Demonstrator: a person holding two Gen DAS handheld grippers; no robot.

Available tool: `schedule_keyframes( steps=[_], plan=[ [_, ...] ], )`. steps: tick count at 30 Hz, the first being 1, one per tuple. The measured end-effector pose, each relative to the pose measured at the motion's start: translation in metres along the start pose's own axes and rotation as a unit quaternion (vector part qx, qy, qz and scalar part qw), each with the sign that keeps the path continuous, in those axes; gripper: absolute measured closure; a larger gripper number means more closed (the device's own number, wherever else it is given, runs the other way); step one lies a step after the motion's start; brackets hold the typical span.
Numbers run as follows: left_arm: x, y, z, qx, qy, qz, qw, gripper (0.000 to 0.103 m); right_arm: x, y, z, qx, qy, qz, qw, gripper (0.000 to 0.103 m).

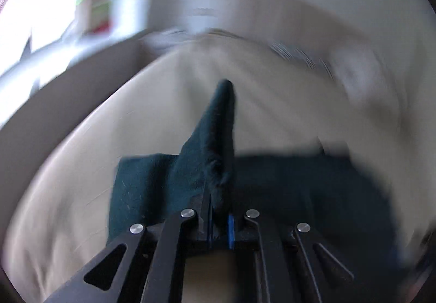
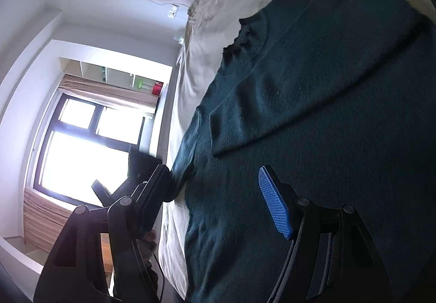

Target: Fold small clothes

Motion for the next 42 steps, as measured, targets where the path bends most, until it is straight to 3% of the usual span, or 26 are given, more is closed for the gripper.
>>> schedule_keyframes(
  steps=[1, 2, 4, 7, 12, 18, 23, 24, 25, 26, 27, 29, 30, 32, 35, 39, 42],
  plan=[
    [-0.047, -0.009, -0.007, 0.0, -0.067, 0.022, 0.9975, 0.095, -0.003, -0.003, 0.007, 0.002, -0.006, 0.006, 1.0, 0.035],
    [-0.07, -0.015, -0.009, 0.002, -0.096, 0.03, 0.995, 0.095, -0.007, -0.007, 0.013, 0.004, -0.015, 0.011, 1.0, 0.035],
    [-0.114, -0.026, -0.027, -0.001, -0.133, 0.029, 0.9906, 0.095, -0.014, -0.016, 0.027, 0.013, -0.036, 0.04, 0.998, 0.035],
    [-0.145, -0.032, -0.053, -0.012, -0.167, 0.051, 0.9846, 0.095, -0.017, -0.032, 0.044, 0.026, -0.051, 0.055, 0.997, 0.035],
    [-0.167, -0.036, -0.069, -0.029, -0.213, 0.097, 0.9719, 0.094, -0.008, -0.063, 0.063, 0.051, -0.057, 0.083, 0.994, 0.035],
    [-0.172, -0.042, -0.094, -0.028, -0.245, 0.119, 0.9618, 0.094, 0.008, -0.092, 0.084, 0.082, -0.053, 0.105, 0.99, 0.035],
    [-0.174, -0.047, -0.096, -0.022, -0.25, 0.12, 0.9606, 0.091, 0.015, -0.112, 0.094, 0.125, -0.039, 0.06, 0.99, 0.035],
    [-0.174, -0.046, -0.096, -0.023, -0.248, 0.119, 0.9612, 0.091, 0.015, -0.116, 0.094, 0.131, -0.036, 0.047, 0.99, 0.039],
    [-0.174, -0.046, -0.096, -0.022, -0.247, 0.118, 0.9617, 0.091, 0.016, -0.122, 0.095, 0.139, -0.03, 0.036, 0.989, 0.051],
    [-0.174, -0.045, -0.095, -0.02, -0.245, 0.114, 0.9625, 0.091, 0.017, -0.127, 0.096, 0.146, -0.025, 0.029, 0.989, 0.059],
    [-0.173, -0.047, -0.093, -0.018, -0.243, 0.111, 0.9634, 0.09, 0.018, -0.132, 0.096, 0.154, -0.017, 0.016, 0.988, 0.075],
    [-0.171, -0.048, -0.092, -0.009, -0.238, 0.1, 0.9661, 0.088, 0.019, -0.136, 0.096, 0.156, -0.011, -0.001, 0.988, 0.083],
    [-0.169, -0.049, -0.092, -0.003, -0.235, 0.094, 0.9673, 0.078, 0.02, -0.135, 0.098, 0.152, -0.007, -0.01, 0.988, 0.092],
    [-0.164, -0.046, -0.093, 0.01, -0.227, 0.077, 0.9709, 0.056, 0.02, -0.131, 0.102, 0.143, -0.001, -0.024, 0.989, 0.095],
    [-0.153, -0.031, -0.094, 0.006, -0.207, 0.044, 0.9773, 0.038, 0.016, -0.116, 0.111, 0.121, 0.005, -0.058, 0.991, 0.095],
    [-0.123, -0.013, -0.085, 0.007, -0.142, -0.027, 0.9895, 0.037, 0.001, -0.09, 0.125, 0.09, -0.003, -0.097, 0.991, 0.095],
    [-0.088, -0.012, -0.07, 0.017, -0.075, -0.087, 0.9932, 0.039, -0.01, -0.077, 0.135, 0.075, -0.011, -0.114, 0.991, 0.095]
  ],
)
Point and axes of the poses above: each gripper's, at about its wrist camera, not at the fingertips, and y roughly against the way its jaws point, x to its left, z to its top, the point moved 1 cm from there along -y, roughly the way its jaws point, and after that the axes turned 14 degrees about x, right-handed, at the moved point
